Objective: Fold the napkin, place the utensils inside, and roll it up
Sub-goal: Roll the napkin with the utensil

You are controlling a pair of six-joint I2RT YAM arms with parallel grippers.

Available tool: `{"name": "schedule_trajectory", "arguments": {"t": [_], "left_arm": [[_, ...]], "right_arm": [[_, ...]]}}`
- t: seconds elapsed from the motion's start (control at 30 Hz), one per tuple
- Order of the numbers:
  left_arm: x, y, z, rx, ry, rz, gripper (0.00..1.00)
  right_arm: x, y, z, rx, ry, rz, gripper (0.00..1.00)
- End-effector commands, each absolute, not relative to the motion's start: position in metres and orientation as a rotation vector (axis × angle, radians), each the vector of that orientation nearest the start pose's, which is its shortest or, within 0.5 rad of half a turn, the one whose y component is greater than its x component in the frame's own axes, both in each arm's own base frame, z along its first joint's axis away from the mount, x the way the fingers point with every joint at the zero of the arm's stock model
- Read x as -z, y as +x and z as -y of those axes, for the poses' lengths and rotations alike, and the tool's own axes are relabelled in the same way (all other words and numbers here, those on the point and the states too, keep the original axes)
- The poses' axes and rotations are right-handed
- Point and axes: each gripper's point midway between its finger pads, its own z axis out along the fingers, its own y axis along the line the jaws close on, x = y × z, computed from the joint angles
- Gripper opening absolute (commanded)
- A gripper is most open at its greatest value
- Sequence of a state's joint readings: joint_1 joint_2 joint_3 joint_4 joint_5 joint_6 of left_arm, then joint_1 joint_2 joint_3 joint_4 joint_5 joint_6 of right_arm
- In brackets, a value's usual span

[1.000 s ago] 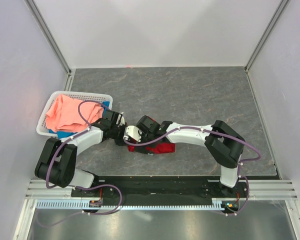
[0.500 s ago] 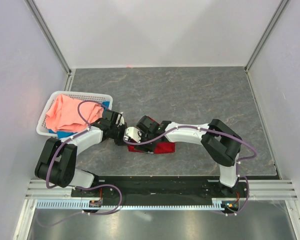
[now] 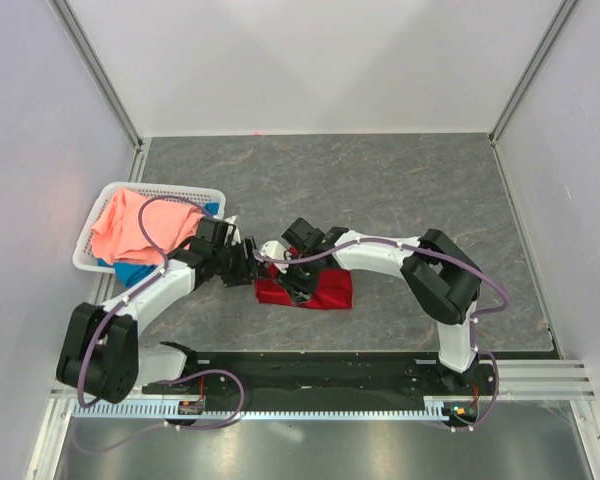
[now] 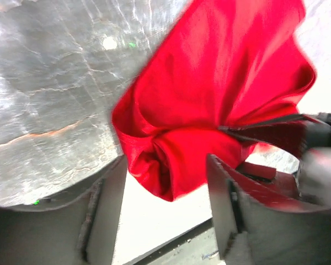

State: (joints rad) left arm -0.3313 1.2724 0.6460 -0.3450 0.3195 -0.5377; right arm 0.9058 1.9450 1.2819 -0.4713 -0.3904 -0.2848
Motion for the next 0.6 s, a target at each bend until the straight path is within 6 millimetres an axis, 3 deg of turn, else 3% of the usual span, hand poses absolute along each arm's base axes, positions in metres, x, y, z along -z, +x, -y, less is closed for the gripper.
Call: {"name": "schedule_trajectory", "arguments": {"t": [0.0, 0.3, 0.4, 0.57], "left_arm": [[-0.062, 0.236, 0.153, 0.684, -0.126, -2.589, 0.75], [-0.060, 0.224, 0.166, 0.829, -0.119, -2.556, 0.78], [-0.065, 0.220, 0.175, 0.923, -0.107, -2.503, 0.80], [-0.054, 0.208, 0.187, 1.056, -0.122, -2.515, 0.81]], "right_arm": [[0.001, 0.165, -0.329, -0.883, -1.611, -2.555, 0.41], [-0.012, 0.162, -0.329, -1.171, -1.429, -2.708, 0.41], [-0.008, 0.164, -0.327, -1.180, -1.405, -2.752, 0.41], [0.000, 0.170, -0.326, -1.197, -1.350, -2.801, 0.44]]}}
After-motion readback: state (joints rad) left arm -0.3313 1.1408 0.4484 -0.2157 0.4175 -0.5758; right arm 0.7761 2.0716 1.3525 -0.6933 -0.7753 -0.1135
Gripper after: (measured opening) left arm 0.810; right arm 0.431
